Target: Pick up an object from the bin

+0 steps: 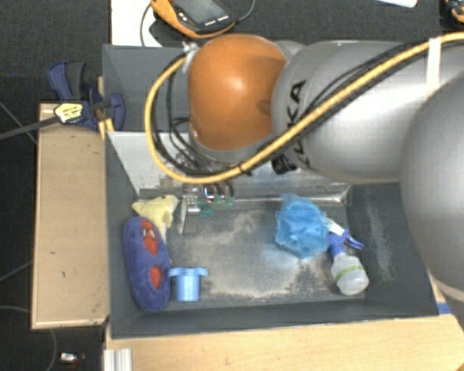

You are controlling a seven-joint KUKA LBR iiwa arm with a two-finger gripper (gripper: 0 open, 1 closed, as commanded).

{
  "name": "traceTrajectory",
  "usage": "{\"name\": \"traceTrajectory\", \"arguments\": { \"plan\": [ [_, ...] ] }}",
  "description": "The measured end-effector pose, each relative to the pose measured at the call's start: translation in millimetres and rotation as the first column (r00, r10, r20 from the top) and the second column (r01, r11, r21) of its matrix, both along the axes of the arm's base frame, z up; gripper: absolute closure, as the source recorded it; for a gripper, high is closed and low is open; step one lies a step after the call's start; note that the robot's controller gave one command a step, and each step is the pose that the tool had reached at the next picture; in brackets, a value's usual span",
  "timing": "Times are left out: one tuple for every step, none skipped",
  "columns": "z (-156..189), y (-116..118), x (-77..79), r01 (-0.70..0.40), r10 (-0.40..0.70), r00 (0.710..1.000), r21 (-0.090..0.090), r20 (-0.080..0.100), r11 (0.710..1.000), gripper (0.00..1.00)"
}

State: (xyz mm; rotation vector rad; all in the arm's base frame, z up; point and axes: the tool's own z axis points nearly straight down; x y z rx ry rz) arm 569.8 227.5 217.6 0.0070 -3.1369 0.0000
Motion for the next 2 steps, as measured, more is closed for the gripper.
{"name": "traceTrajectory", "arguments": {
  "plan": [
    [5, -1, 2.1, 0.006, -0.006, 1.0, 0.002, 0.008, 1.0, 0.0],
    [-74, 10, 14.9, -0.072, 0.072, 0.997, 0.003, 0.013, 0.997, 0.0]
  ]
}}
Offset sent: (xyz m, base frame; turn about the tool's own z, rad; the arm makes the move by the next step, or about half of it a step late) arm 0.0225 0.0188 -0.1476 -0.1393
